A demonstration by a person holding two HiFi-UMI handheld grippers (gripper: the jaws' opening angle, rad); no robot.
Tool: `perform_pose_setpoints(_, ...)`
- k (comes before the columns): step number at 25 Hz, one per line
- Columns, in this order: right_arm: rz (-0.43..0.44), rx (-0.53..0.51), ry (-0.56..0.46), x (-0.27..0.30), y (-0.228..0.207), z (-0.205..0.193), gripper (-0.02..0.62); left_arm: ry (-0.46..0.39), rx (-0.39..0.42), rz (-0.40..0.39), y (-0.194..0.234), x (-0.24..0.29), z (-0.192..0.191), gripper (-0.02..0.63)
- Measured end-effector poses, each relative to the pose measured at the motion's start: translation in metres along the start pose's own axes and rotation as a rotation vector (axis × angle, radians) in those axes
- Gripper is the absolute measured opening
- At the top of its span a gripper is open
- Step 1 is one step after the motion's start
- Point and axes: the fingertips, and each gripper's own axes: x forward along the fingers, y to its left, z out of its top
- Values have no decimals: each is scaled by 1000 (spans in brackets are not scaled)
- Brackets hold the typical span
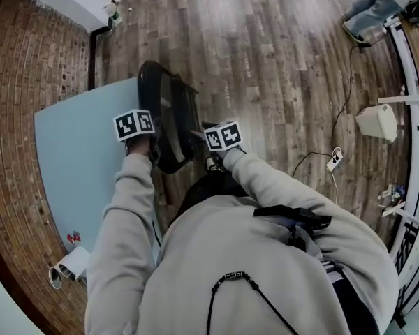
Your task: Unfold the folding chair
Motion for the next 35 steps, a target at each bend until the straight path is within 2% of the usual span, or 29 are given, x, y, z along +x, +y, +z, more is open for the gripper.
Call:
perform_pose_setpoints(5,-94,44,94,107,-26,-7,258,-21,-8,-28,5,-1,3,100)
perform_pose_setpoints(10,-200,8,134,168,-52,4,261,-34,-9,-49,1,1,5,111)
perform_pose_setpoints(13,-178,51,219,184,-56,-10,258,-35,-5,-59,-5,1,5,120)
perform_pose_setpoints(14,-154,67,243,186,-56,-14,250,-36,-6,-58,-6,1,5,121)
perform_pose_setpoints(15,-132,79,263,185,-57,-16,174,-38,-6,-56,-7,1,5,121)
perform_pose_setpoints(16,-120,86,274,184,-59,-16,154,-38,-5,-56,-8,2,6,121)
perform_pose_setpoints(22,-146,141,259,169,-78,-20,127,-38,-4,-72,-16,4,2,121)
perform_pose_setpoints(30,-39,212,223,128,-108,-23,126,-39,21,-157,-59,15,0,146)
perform_pose_setpoints(35,5,275,181,90,-145,-31,124,-8,100,-175,-105,32,-7,152)
